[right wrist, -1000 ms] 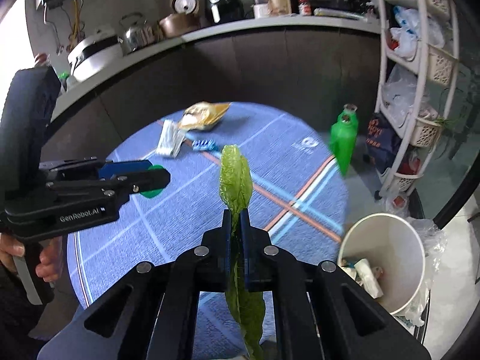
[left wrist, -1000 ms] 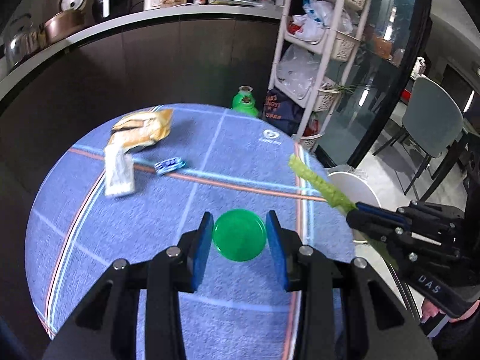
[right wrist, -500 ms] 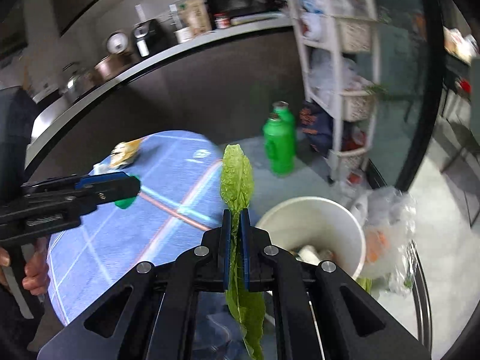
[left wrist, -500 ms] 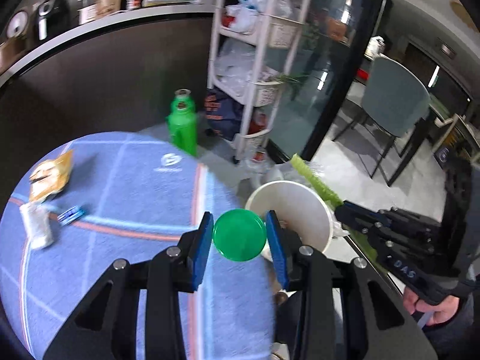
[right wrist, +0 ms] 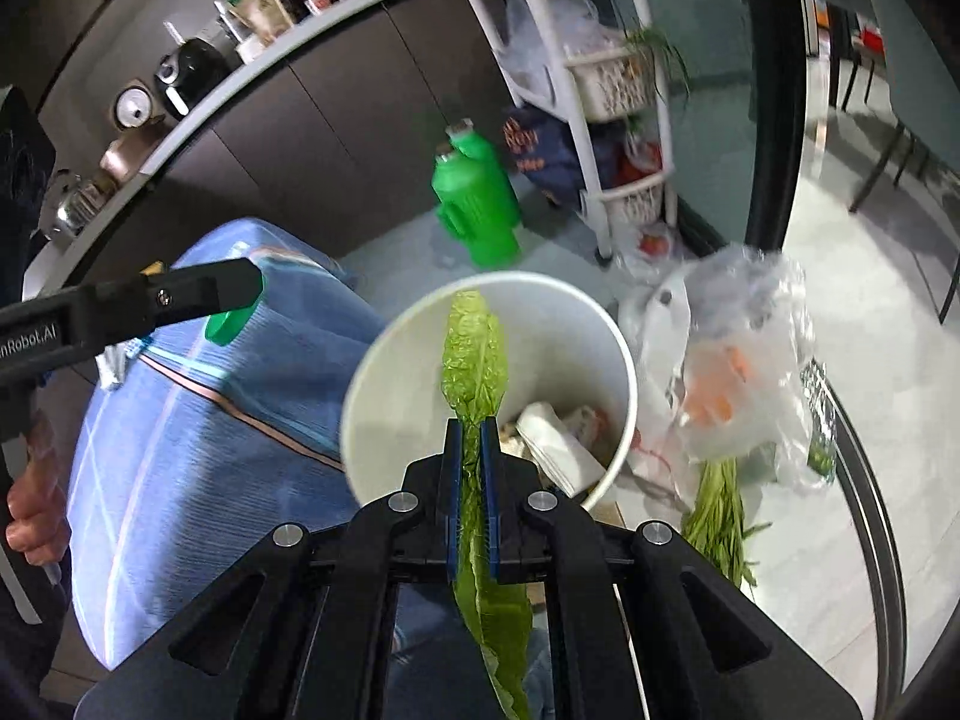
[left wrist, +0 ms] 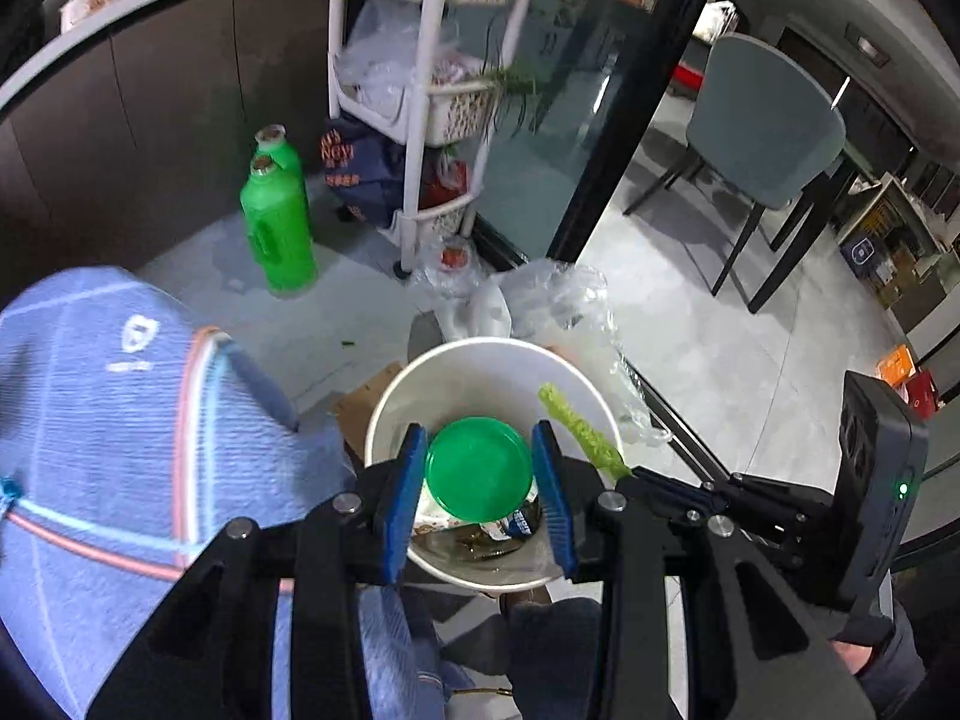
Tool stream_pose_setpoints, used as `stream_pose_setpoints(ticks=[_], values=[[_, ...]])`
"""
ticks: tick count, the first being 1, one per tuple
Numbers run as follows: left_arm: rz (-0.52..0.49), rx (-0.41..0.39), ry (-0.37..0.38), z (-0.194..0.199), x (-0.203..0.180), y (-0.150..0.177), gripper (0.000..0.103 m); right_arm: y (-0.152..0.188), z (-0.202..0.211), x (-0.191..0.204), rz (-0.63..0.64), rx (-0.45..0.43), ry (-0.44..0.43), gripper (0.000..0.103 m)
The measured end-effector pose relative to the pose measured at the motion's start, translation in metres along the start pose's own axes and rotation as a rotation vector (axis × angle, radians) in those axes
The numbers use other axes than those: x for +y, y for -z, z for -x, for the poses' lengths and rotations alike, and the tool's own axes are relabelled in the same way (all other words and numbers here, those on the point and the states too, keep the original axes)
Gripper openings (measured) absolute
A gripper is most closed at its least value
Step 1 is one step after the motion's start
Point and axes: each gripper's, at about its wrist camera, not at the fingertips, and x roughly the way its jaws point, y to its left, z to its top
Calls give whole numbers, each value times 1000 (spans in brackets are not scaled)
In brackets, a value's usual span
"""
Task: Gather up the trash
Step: 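Carry the cap and leaf over the bucket and open both tools to drop them, then move both tools back over the table toward the tissue packet and gum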
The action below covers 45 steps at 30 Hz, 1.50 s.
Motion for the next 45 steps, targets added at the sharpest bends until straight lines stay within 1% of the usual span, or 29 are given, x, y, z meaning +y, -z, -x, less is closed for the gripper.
stream_pose_setpoints(ticks=[4, 8, 9, 10, 11, 12, 13, 14, 15, 16, 17, 18, 21, 23, 32, 38, 45], values=[[10, 42, -7, -25, 3, -4, 37, 0, -14, -9, -6, 20, -4, 6], [4, 65, -7, -40, 3, -4, 38, -2, -27, -10, 1, 37, -11, 6], [-7, 66, -14, -43, 2, -5, 39, -2, -33, -9, 10, 49, -16, 8], [-12, 66, -20, -43, 0, -4, 48, -2, -36, -9, 24, 61, -21, 8], [-15, 65, -24, -45, -1, -5, 67, -2, -40, -7, 42, 74, -23, 15], [-13, 55, -30, -46, -1, -7, 75, 0, -44, -4, 70, 81, -11, 35], [-9, 41, -32, -44, -2, -7, 80, 1, -44, -2, 90, 74, 4, 46], [-4, 28, -27, -41, -2, -6, 82, 3, -43, 1, 120, 51, 21, 64], [3, 22, -21, -39, -1, -7, 84, 4, -42, 2, 133, 37, 16, 75], [9, 15, -20, -37, 0, -7, 92, 6, -39, 3, 144, 30, 0, 79], [17, -3, -24, -33, 2, -7, 98, 7, -38, 4, 148, 27, -10, 88], [25, -19, -27, -29, 3, -7, 99, 8, -36, 5, 156, 26, -18, 95], [51, -31, -24, -22, 7, -8, 99, 11, -29, 9, 180, 33, -42, 95], [58, -37, -26, -18, 8, -7, 99, 10, -24, 13, 194, 22, -35, 95], [64, -69, -100, 12, 9, 0, 99, 4, -5, 32, 202, -9, -10, 95], [107, -132, -119, 50, 16, 2, 99, 3, 10, 52, 243, -17, -1, 95], [150, -171, -175, 99, 29, 17, 99, 2, 32, 85, 286, -58, -22, 95]])
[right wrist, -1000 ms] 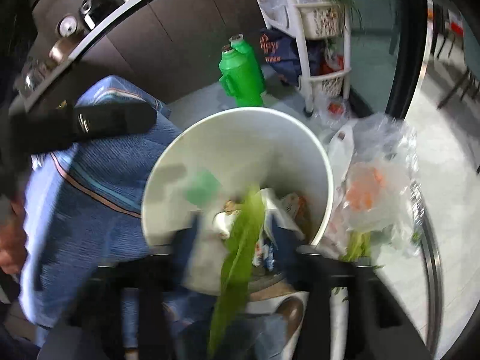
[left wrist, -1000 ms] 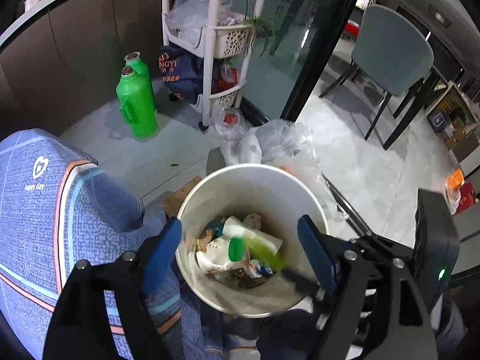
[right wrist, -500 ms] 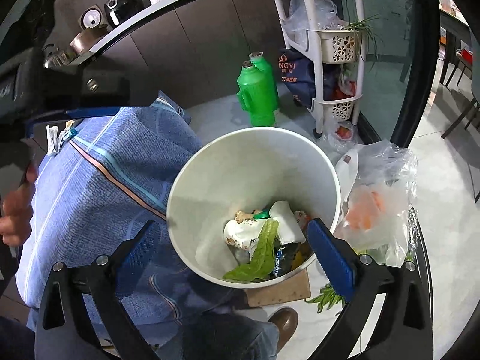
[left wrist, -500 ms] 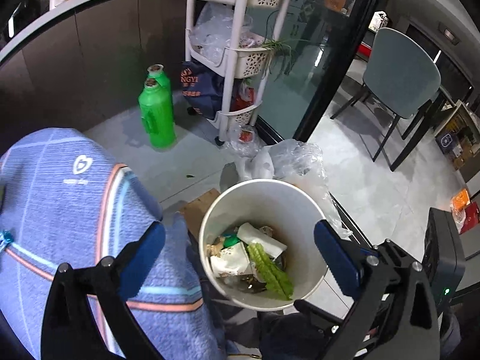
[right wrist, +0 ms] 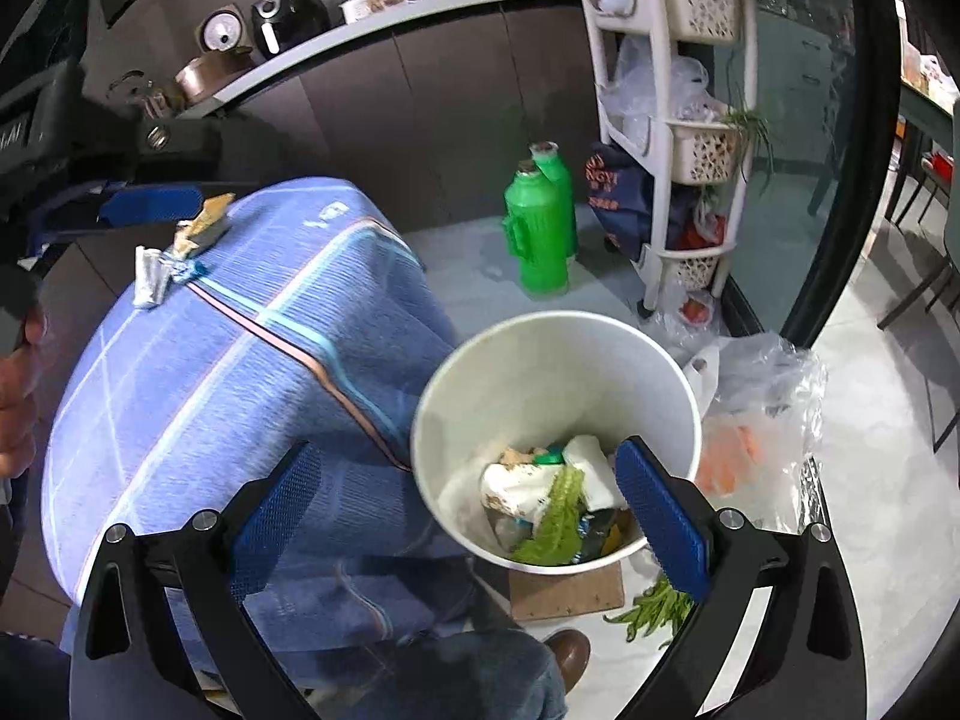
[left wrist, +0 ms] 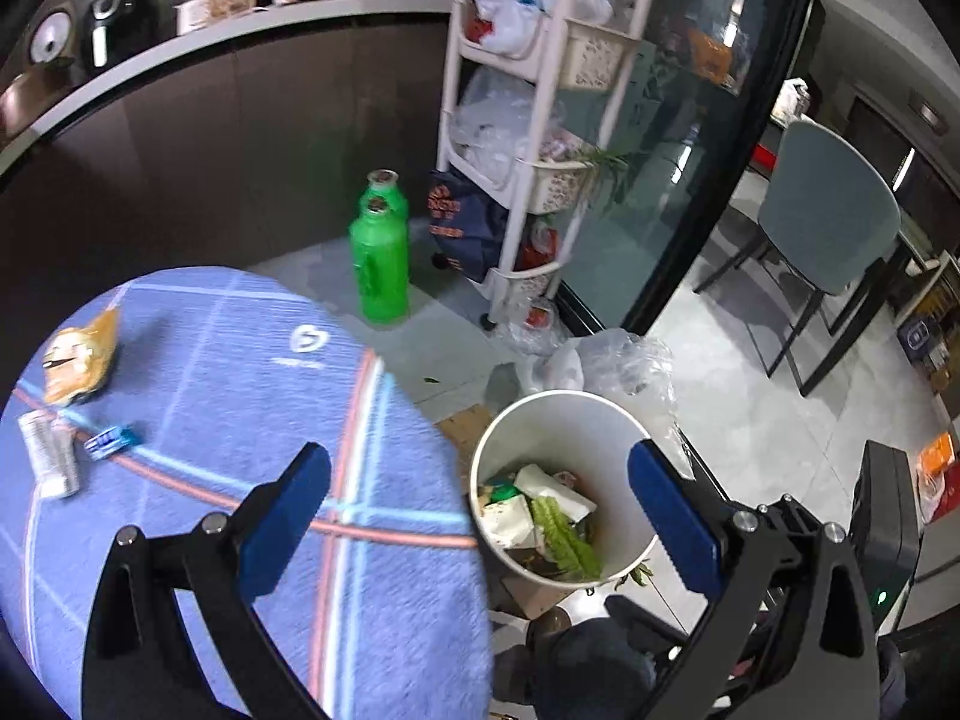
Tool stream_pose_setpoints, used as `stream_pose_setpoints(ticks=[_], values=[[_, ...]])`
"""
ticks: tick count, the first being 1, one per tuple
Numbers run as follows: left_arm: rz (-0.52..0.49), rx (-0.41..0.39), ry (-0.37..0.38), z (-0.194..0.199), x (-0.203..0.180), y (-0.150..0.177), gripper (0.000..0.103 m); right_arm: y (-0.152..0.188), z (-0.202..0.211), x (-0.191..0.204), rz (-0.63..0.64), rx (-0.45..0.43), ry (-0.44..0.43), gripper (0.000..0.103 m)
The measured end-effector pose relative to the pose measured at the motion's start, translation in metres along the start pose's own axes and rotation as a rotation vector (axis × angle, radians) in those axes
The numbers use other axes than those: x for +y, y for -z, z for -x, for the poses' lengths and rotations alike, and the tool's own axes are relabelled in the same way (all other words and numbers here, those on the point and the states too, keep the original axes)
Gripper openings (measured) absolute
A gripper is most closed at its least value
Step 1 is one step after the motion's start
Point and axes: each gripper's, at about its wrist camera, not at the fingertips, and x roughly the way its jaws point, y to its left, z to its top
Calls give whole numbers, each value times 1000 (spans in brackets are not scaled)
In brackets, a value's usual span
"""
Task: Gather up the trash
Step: 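Move both tools back over the table toward the tissue packet and gum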
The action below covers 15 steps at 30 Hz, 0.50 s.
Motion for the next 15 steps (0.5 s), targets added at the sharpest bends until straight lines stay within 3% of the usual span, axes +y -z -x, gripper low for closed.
stream_pose_setpoints(ticks=[15], values=[[214, -35, -129, 83, 112, 51, 99, -19, 20, 74, 113, -14, -67, 95]])
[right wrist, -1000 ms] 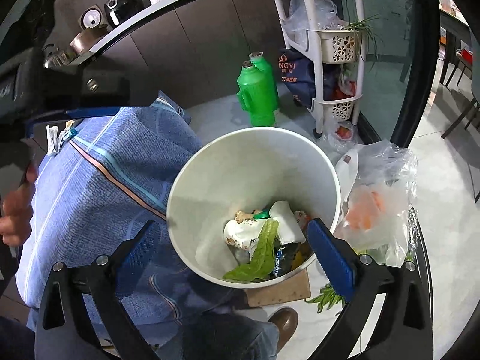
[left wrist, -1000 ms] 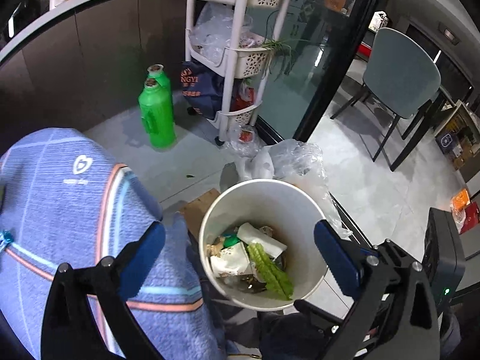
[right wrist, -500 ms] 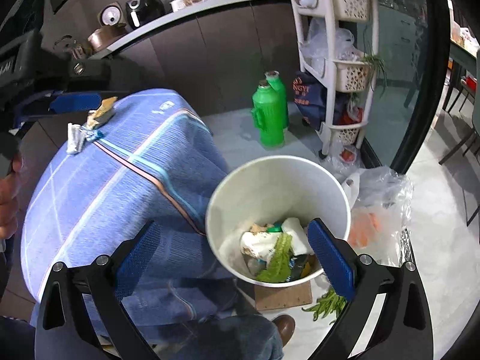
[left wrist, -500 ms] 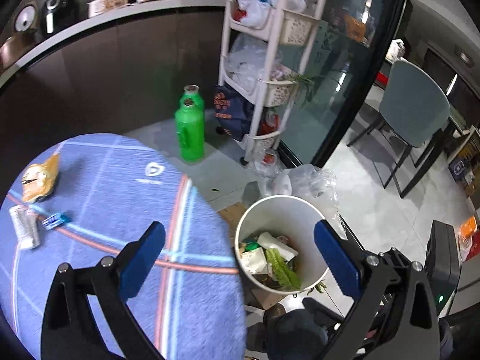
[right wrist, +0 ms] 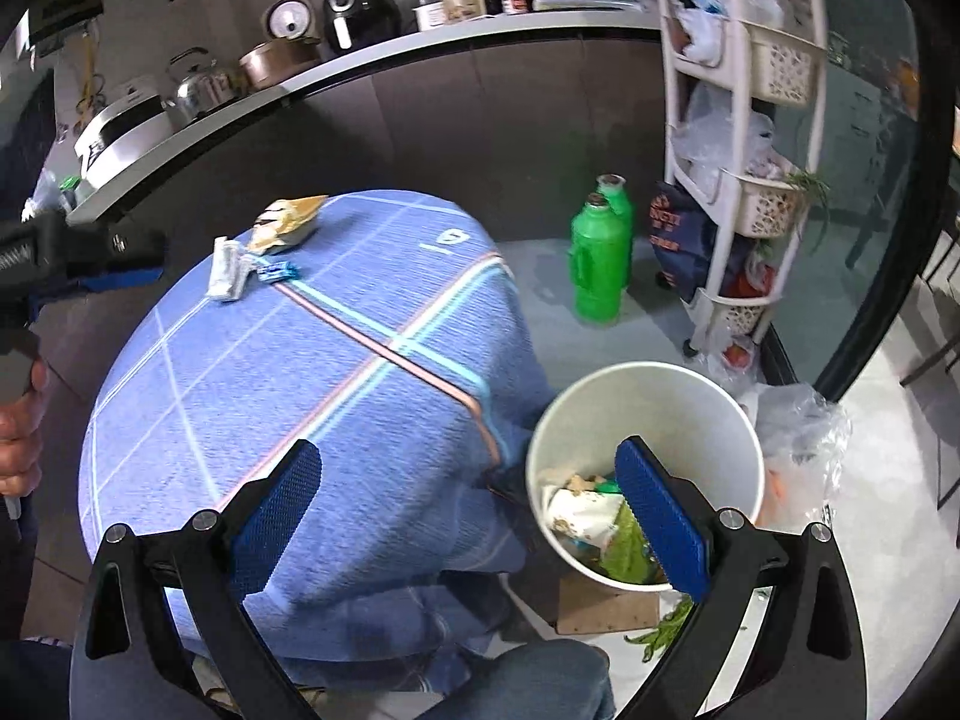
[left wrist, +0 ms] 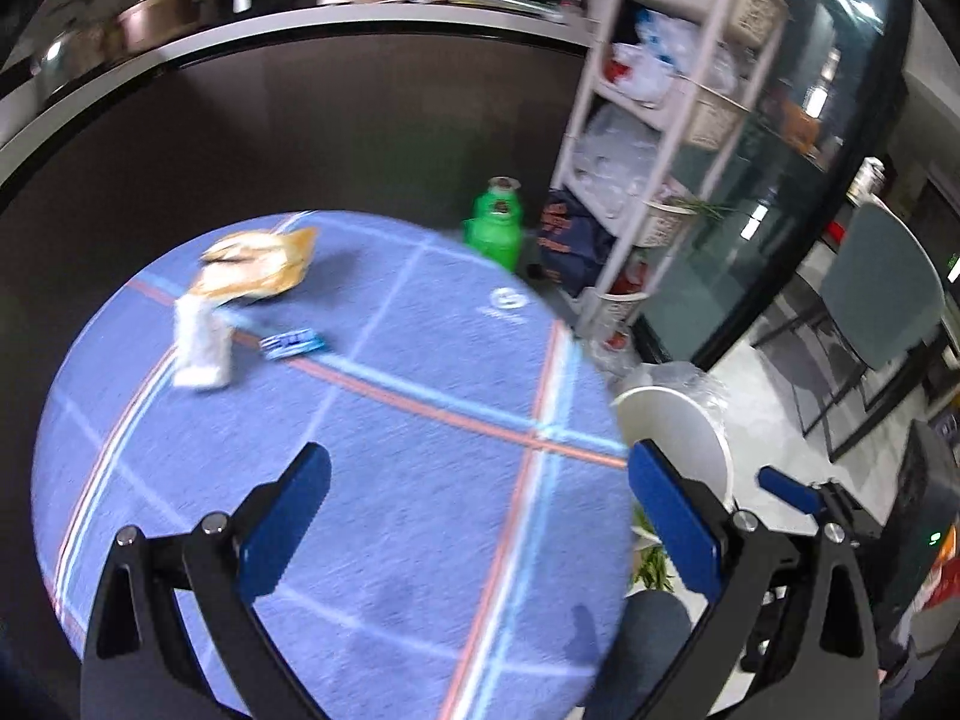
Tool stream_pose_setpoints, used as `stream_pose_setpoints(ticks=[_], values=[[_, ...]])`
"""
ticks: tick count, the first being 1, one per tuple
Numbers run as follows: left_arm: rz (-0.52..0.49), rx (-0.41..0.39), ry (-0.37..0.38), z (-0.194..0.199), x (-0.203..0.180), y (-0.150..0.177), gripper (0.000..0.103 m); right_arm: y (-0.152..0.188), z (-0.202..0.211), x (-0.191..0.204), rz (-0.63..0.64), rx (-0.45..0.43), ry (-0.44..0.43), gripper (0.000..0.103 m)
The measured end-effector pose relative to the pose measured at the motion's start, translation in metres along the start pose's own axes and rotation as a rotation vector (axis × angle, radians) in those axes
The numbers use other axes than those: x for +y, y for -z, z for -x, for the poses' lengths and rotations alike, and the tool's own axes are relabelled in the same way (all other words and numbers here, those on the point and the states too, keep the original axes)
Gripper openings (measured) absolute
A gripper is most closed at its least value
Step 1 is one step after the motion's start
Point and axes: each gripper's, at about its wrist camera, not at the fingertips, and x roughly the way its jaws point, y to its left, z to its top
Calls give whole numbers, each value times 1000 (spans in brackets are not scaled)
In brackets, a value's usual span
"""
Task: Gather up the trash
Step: 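Move both tools back over the table toward the tissue packet and gum, then grasp the white tissue packet with the left tool while the right tool grasps the blue gum pack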
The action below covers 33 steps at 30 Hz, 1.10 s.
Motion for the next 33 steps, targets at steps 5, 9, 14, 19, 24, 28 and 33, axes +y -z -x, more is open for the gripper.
stream_pose_setpoints(ticks=[5, 9, 14, 19, 24, 28, 33], values=[[73, -11, -46, 12, 45, 11, 99, -8, -2, 27, 50, 1, -27, 95], [134, -29, -90, 22, 83, 21, 99, -16, -6, 53, 109, -3, -48, 95], [214, -31, -118, 26, 132, 30, 99, -29, -16, 79, 144, -3, -69, 95], [251, -38, -132, 25, 168, 31, 97, -48, -34, 107, 179, 1, -101, 95], [258, -31, -111, 12, 189, 23, 88, -74, -62, 132, 232, 32, -138, 95], [249, -26, -91, -3, 201, 12, 81, -94, -91, 146, 249, 76, -174, 94], [223, -2, -81, -34, 210, -7, 73, -116, -132, 153, 237, 129, -243, 83]])
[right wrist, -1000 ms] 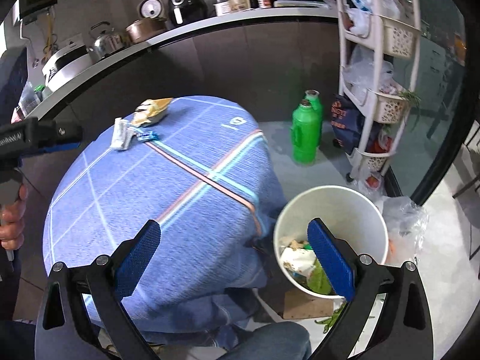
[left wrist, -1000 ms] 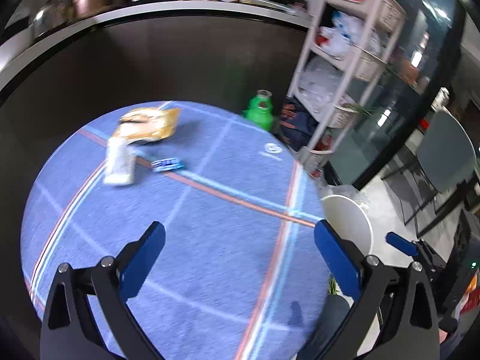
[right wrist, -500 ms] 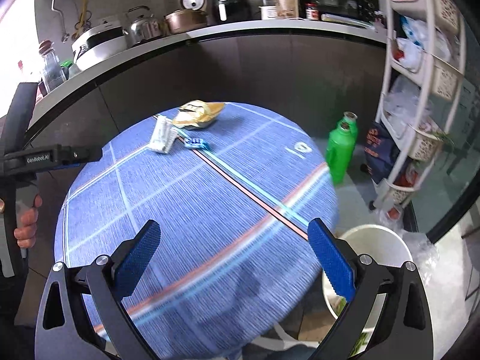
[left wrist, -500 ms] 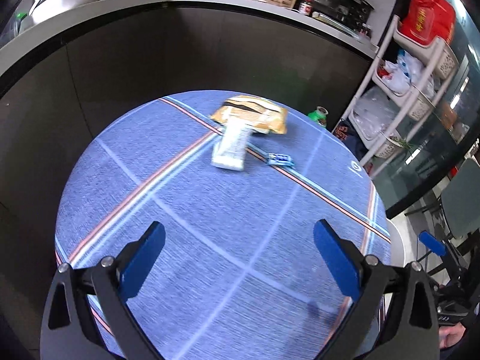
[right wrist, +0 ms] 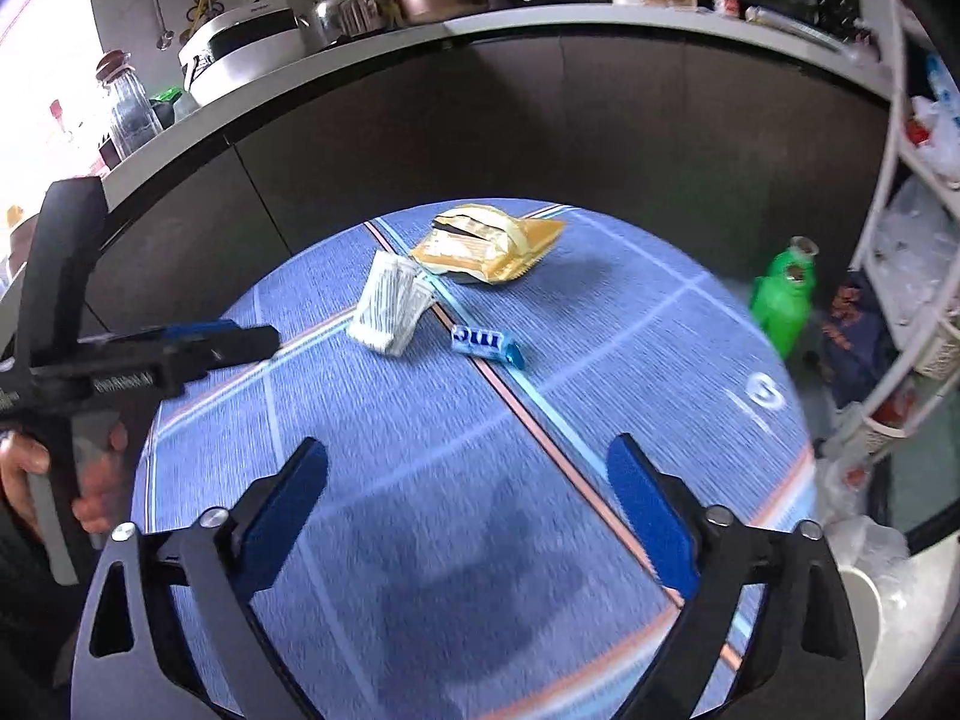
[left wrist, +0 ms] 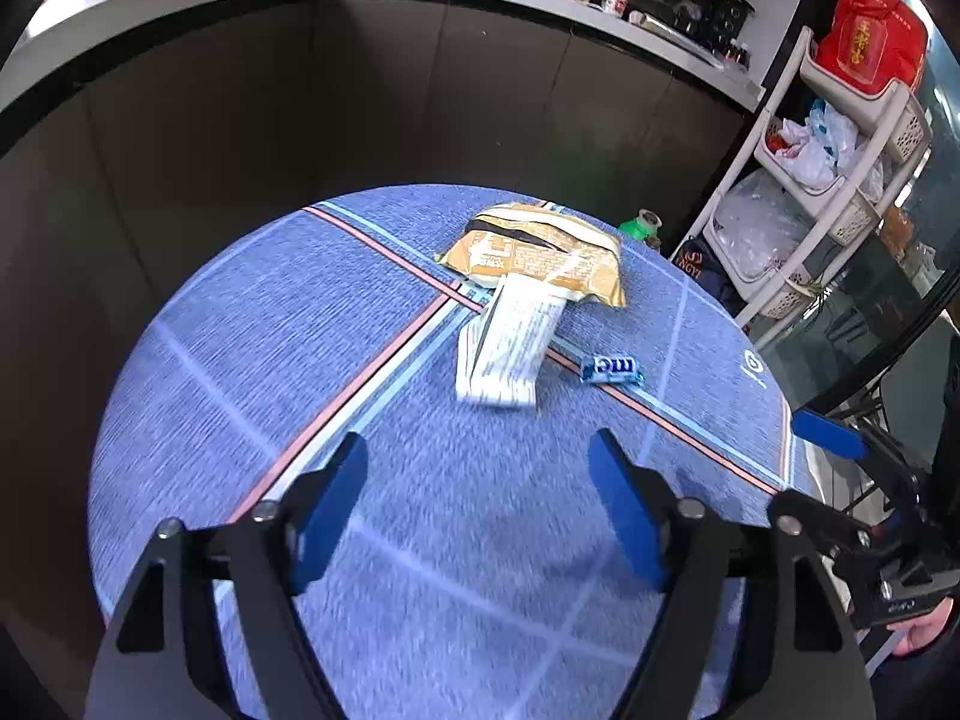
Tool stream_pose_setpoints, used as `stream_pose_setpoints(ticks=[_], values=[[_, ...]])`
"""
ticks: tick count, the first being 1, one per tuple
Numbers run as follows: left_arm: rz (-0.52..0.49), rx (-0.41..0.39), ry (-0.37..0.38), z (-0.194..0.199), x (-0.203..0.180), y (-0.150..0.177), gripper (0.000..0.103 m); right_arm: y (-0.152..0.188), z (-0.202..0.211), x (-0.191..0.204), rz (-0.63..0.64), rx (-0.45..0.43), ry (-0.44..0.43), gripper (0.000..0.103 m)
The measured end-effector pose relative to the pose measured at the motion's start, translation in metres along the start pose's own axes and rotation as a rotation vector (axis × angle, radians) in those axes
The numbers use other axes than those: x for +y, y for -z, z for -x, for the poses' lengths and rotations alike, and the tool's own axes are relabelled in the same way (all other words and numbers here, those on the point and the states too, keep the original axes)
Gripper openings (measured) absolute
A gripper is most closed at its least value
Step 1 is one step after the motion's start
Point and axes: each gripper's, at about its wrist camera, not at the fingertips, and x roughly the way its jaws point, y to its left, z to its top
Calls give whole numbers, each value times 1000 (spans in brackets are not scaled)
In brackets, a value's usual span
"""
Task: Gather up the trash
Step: 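Grasp the white tissue packet with the left tool while the right tool grasps the blue gum pack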
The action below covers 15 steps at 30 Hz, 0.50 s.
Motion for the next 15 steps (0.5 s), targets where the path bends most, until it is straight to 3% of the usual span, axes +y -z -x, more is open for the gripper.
stream_pose_setpoints(ticks=[6, 15], values=[[-34, 21, 17, -34, -3, -20, 72, -21, -45, -9, 26, 71, -17, 74], [-70, 66, 17, -75, -10, -37, 71, -45, -90, -7, 126, 99, -17, 62]])
